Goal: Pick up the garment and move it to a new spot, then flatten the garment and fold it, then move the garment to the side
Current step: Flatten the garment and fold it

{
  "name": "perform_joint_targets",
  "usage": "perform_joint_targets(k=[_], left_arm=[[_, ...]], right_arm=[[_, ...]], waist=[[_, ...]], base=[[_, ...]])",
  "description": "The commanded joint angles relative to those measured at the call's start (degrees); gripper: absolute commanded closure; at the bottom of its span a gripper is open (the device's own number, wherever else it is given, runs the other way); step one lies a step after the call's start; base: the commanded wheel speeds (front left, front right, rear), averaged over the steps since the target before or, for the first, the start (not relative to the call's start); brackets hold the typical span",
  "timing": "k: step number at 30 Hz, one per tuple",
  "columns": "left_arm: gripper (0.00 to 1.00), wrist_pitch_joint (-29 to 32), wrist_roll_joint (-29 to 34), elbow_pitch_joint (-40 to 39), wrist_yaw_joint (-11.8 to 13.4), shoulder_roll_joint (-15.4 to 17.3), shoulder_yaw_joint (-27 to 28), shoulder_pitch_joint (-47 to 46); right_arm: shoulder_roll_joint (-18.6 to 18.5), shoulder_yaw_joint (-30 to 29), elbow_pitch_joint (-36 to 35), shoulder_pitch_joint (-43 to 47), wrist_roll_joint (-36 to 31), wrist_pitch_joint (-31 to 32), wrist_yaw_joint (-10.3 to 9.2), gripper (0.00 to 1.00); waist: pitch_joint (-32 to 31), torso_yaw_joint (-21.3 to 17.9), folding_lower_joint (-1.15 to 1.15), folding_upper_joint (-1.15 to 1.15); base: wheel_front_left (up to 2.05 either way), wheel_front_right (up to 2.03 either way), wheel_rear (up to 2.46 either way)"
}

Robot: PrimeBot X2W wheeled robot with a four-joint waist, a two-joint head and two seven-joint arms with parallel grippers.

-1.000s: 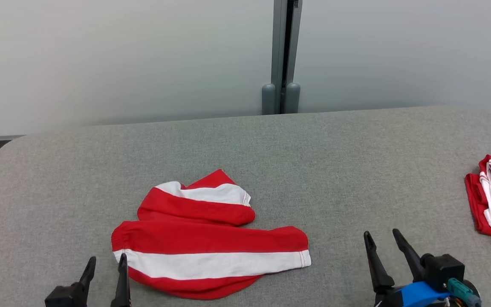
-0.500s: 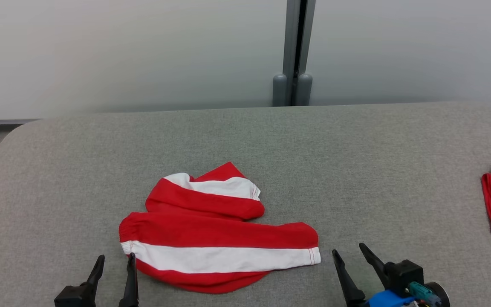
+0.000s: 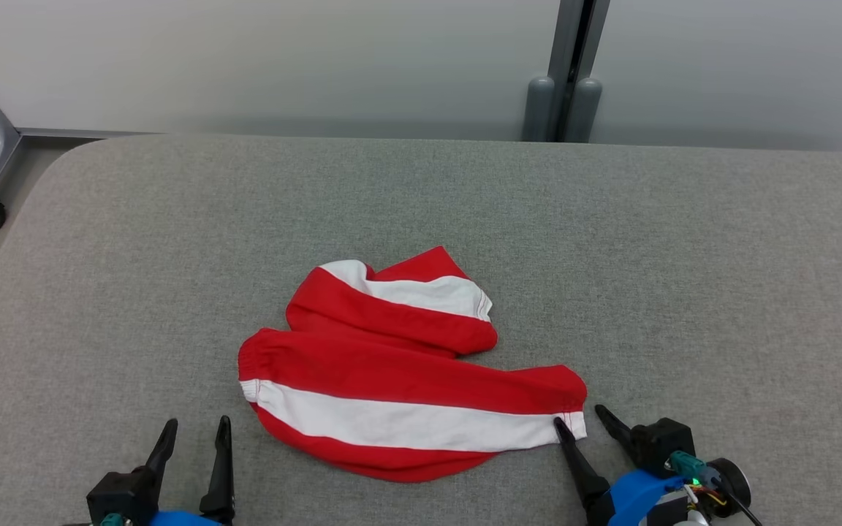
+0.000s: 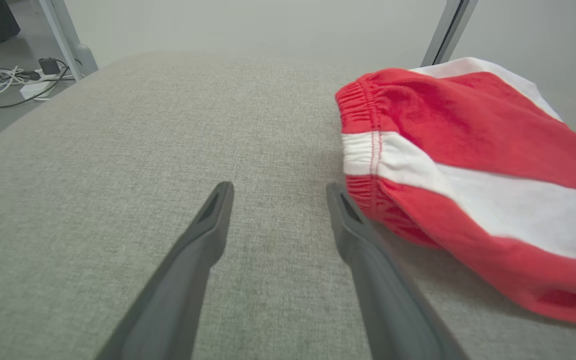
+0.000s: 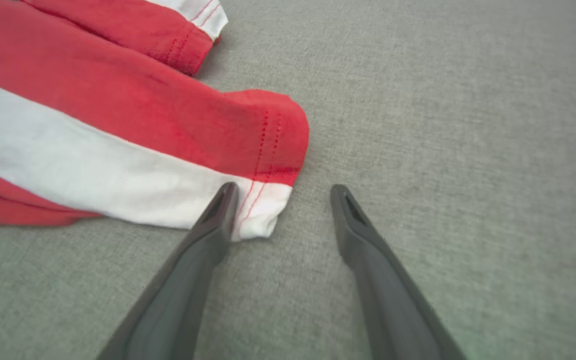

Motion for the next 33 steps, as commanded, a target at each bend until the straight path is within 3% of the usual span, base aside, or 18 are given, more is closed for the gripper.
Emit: perform_joint_targets(k=[1,2,7,13,19,24,33], left_arm=[[0.0,-0.13,-0.45,-0.35,-0.07,0.32,-0.05,-1.4],[0.0,-0.13,-0.73,-0.45,-0.07,0.36,-0.14,-1.5],[0.0,-0.13,-1.8,-1.47,-0.08,0.51,-1.61,-2.02],[0.0,-0.13,-4.83,-2.66,-0.08,1.11,-7.08,-1.59],[0.0,-0.13,-12.83,-4.66,-0.08,4.67,-17.77,-0.88],[0.0,-0.13,-15.82,-6.25,-0.07,6.07,-18.83,-0.95],[0.0,-0.13,-14.88,-13.66,-0.08,8.35,-20.03,0.3]], right_arm=[[-0.18,0.93,1.97,0.15,0.28,0.51,0.01,0.84],[-0.15,1.08,2.35,-0.1,0.5,0.58,0.01,1.0],[-0.43,-1.86,1.9,-0.19,-0.1,0.46,-0.06,1.0],[-0.36,-7.68,0.26,0.31,-2.78,0.39,-0.06,1.0],[-0.26,-11.65,-1.27,0.46,-5.08,0.21,-0.05,1.0],[-0.24,-12.49,-1.2,0.47,-5.51,0.21,-0.05,1.0],[-0.22,-12.71,-1.21,0.32,-4.69,0.21,-0.04,1.0]], waist=[[0.22,0.03,-0.01,0.0],[0.3,-0.03,-0.01,0.0],[0.33,-0.95,-0.01,0.0],[0.11,-2.2,-0.01,0.0],[0.18,-3.62,-0.01,0.0],[0.26,-3.93,-0.01,0.0],[0.43,-3.8,-0.01,0.0]], base=[[0.0,0.0,0.0],[0.0,0.0,0.0],[0.0,0.0,0.0],[0.0,0.0,0.0],[0.0,0.0,0.0],[0.0,0.0,0.0],[0.0,0.0,0.0]])
